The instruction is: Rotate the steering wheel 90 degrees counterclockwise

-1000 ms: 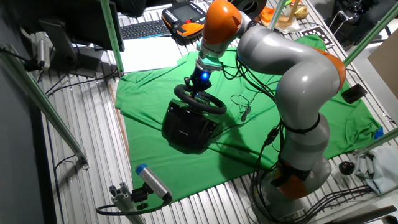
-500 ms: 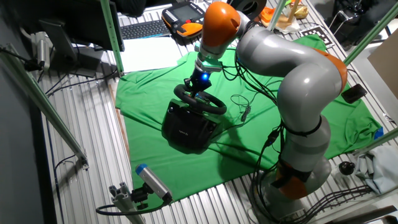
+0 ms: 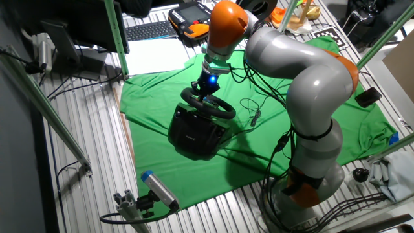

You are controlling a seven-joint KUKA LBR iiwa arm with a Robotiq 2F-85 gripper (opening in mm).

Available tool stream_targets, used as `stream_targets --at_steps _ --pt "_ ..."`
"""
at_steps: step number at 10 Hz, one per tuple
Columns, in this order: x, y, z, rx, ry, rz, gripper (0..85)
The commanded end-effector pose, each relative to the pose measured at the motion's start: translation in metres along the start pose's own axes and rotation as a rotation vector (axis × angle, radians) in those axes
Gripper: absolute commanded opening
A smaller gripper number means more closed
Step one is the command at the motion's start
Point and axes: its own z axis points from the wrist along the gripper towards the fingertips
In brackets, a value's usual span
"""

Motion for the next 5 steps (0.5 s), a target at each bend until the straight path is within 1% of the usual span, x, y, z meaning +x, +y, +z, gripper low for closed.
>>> stream_targets --at_steps 1,2,3,4,5 --pt "0.000 0.005 0.000 0.003 -0.003 0.022 0.0" --pt "0.002 0.016 0.001 0.005 -0.002 0.039 0.0" --pt "0.003 0.021 0.003 0.007 -0.005 0.043 0.0" --pt "0.002 0.023 0.005 0.005 -0.007 0.044 0.0" --pt "0.000 0.019 0.008 0.023 -0.016 0.025 0.0"
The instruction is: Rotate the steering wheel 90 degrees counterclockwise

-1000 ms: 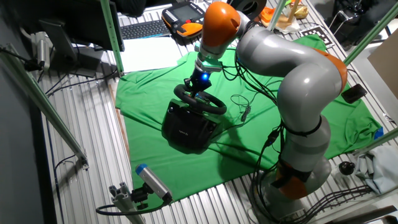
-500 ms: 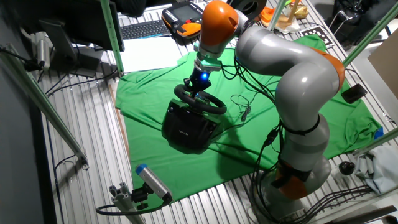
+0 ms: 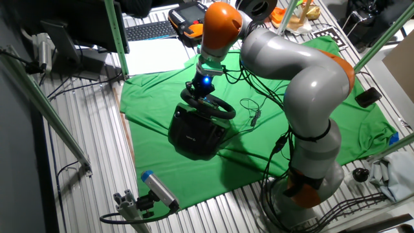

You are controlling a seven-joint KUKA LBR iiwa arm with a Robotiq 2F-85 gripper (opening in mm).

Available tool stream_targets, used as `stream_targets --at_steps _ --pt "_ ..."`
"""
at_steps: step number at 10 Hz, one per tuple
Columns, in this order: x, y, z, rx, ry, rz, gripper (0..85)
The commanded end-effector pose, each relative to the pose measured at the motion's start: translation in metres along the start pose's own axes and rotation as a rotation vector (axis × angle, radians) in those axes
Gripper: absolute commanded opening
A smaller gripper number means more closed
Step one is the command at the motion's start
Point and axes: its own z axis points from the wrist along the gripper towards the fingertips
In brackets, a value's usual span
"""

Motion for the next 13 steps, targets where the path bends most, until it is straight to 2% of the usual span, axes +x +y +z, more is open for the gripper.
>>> stream_targets --at_steps 1,2,3,6,9,13 --pt "-0.002 -0.004 0.001 -0.002 0.009 -0.009 0.0" --pt "-0.003 -0.006 0.001 0.001 0.032 -0.006 0.0" --pt "-0.003 -0.009 0.000 0.025 0.044 -0.023 0.0" --pt "-0.001 -0.012 0.000 0.041 0.086 -0.032 0.0" --pt "0.005 -0.004 0.003 0.039 0.086 -0.012 0.0" --pt "0.011 -0.011 0.002 0.054 0.089 -0.025 0.0"
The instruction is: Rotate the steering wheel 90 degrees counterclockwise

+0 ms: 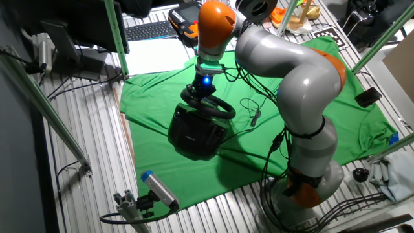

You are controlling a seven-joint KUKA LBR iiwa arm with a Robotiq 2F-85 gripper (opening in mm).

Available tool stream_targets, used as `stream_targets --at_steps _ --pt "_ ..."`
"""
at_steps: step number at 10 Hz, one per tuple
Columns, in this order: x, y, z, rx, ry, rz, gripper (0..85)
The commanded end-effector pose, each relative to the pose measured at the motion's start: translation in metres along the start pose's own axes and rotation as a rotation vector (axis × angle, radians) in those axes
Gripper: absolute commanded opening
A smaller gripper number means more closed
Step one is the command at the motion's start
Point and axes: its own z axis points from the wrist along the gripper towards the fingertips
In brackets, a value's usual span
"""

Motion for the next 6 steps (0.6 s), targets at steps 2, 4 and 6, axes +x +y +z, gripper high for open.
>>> stream_targets --at_steps 2,4,6 --pt "-0.001 -0.009 0.003 0.001 -0.001 -0.019 0.0" --pt "-0.002 -0.021 0.006 0.000 0.000 -0.041 0.0" --pt "-0.001 -0.025 0.007 -0.001 0.008 -0.046 0.0"
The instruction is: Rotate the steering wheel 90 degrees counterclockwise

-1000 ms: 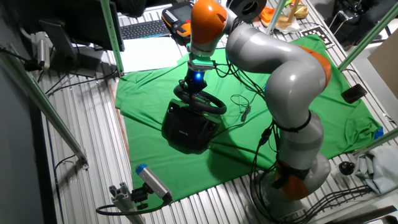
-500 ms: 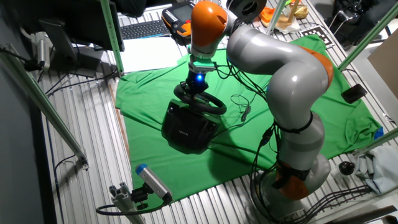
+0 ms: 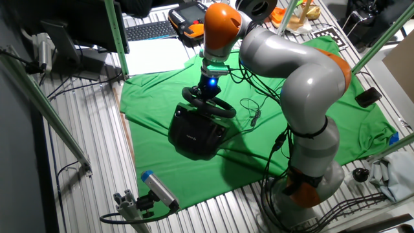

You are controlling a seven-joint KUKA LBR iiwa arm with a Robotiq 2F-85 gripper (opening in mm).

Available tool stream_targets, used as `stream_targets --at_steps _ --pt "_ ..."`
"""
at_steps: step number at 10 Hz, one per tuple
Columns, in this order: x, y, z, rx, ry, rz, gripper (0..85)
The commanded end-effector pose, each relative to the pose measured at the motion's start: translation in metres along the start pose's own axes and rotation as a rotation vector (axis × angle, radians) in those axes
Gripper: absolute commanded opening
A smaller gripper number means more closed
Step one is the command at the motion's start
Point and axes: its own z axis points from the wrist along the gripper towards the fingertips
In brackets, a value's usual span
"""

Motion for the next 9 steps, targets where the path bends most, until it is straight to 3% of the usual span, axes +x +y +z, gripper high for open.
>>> stream_targets --at_steps 1,4,9 --pt "0.002 -0.002 -0.001 0.002 0.001 -0.001 0.0" --pt "0.012 -0.004 -0.006 0.012 0.007 0.001 0.0" --pt "0.019 -0.004 -0.005 0.016 0.017 0.007 0.0"
